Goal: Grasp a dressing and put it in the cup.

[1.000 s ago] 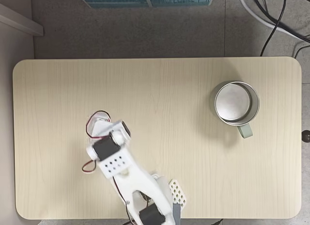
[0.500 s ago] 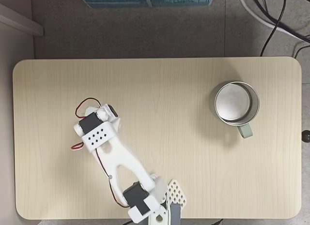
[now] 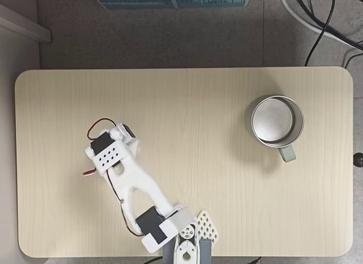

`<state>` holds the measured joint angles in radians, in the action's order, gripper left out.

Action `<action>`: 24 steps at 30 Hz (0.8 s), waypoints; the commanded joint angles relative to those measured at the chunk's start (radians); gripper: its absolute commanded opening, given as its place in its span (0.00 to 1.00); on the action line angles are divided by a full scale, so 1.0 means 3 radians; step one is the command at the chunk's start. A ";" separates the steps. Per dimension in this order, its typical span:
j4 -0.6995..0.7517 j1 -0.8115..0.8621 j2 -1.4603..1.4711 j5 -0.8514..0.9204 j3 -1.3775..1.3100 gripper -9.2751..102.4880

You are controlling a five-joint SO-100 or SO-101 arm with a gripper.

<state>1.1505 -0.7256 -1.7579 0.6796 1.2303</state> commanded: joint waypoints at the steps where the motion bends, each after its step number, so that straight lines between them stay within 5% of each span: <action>1: -0.0026 0.0005 0.0000 -0.0046 -0.0041 0.08; 12: -0.0031 -0.0010 0.0322 -0.0138 -0.0107 0.08; 24: 0.1074 0.0051 0.1421 -0.0235 0.0716 0.08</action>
<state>1.4097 -0.7240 -1.4097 0.6213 1.3514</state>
